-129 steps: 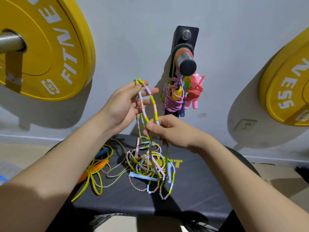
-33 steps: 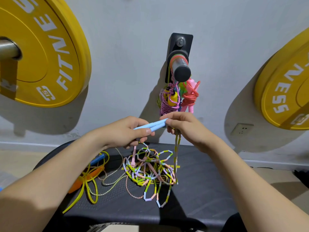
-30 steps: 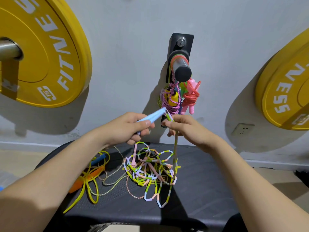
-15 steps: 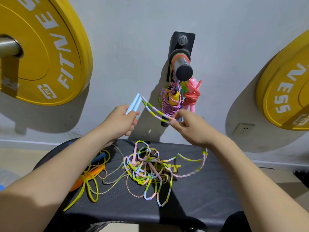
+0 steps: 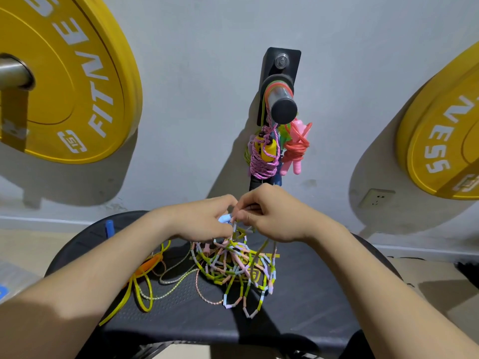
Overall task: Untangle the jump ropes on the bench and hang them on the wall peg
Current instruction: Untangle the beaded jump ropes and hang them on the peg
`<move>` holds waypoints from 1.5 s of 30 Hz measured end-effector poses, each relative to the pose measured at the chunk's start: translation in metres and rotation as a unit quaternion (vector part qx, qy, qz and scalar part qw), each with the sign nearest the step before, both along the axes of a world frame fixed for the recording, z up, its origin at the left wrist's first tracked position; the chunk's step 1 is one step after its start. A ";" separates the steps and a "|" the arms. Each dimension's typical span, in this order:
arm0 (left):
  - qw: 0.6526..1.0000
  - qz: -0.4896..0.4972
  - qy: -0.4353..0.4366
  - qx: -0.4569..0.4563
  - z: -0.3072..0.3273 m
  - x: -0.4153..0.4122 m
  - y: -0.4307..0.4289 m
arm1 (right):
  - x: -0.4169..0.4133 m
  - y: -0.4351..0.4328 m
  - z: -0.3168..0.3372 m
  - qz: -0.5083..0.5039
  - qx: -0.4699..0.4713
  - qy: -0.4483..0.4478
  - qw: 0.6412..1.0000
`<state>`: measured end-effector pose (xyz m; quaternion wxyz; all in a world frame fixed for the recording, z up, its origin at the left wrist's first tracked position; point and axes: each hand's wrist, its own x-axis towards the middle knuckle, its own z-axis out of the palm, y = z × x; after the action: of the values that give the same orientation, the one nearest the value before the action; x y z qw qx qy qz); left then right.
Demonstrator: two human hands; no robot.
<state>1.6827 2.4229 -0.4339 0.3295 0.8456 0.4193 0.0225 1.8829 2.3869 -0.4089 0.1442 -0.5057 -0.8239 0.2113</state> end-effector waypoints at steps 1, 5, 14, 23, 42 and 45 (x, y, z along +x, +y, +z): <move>1.000 -0.005 -0.001 0.000 0.001 0.001 -0.001 | 0.001 0.001 0.000 -0.003 -0.005 0.018 1.000; 0.998 -0.029 -0.052 -0.015 0.003 0.003 -0.005 | 0.004 0.004 -0.001 -0.017 -0.017 0.062 0.998; 0.977 -0.067 -0.121 -0.160 0.005 -0.005 0.000 | 0.030 0.013 -0.002 -0.093 0.022 0.038 0.995; 0.849 0.072 -0.435 -0.291 0.012 -0.003 0.013 | 0.051 0.017 -0.022 -0.095 -0.153 0.259 0.949; 0.973 0.065 -0.203 0.086 -0.014 -0.013 0.027 | 0.010 0.006 0.003 -0.115 0.185 -0.009 0.976; 0.973 0.007 -0.229 0.000 -0.011 -0.013 0.025 | 0.022 0.016 0.000 -0.131 0.187 0.030 0.973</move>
<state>1.6699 2.4481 -0.4447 0.4170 0.8147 0.3389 0.2179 1.9054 2.4026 -0.4093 0.2872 -0.5672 -0.7704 0.0482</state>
